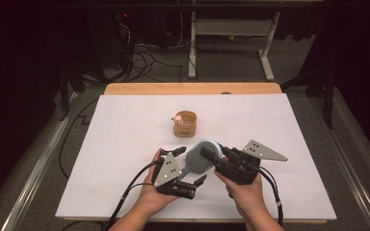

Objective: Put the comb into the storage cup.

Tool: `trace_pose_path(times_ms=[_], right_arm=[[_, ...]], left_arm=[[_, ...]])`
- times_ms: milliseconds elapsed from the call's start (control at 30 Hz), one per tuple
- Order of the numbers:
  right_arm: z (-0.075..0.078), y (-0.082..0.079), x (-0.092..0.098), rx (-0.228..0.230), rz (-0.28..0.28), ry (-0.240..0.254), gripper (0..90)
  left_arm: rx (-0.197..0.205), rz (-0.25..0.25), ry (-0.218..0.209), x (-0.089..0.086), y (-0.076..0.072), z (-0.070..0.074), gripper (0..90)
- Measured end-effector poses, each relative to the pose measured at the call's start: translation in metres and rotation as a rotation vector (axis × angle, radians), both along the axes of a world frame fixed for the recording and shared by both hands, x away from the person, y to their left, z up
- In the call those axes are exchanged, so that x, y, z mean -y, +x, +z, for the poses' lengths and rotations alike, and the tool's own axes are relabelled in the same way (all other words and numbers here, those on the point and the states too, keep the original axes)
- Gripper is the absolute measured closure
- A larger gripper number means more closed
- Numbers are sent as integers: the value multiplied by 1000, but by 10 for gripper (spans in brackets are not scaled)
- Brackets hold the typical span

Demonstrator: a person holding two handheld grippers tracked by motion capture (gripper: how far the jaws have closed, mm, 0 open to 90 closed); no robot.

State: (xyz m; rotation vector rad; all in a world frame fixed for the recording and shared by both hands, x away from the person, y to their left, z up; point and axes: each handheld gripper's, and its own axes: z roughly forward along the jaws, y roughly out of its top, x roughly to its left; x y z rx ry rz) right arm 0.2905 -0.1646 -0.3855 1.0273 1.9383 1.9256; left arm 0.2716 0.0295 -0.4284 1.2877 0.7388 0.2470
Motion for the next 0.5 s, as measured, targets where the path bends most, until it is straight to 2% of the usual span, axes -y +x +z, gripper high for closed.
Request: trace_pose_path(times_ms=[167, 267, 367, 500], right_arm=[[1, 1, 3, 6, -12, -1, 612], [2, 1, 4, 14, -19, -7, 612], [3, 1, 5, 17, -25, -8, 612], [5, 0, 7, 30, -34, -9, 612]], left_arm=[[-7, -3, -6, -3, 0, 2, 5], [-12, -3, -30, -8, -2, 6, 5], [-11, -4, -28, -11, -4, 7, 5], [-12, 3, -40, -22, -5, 8, 5]])
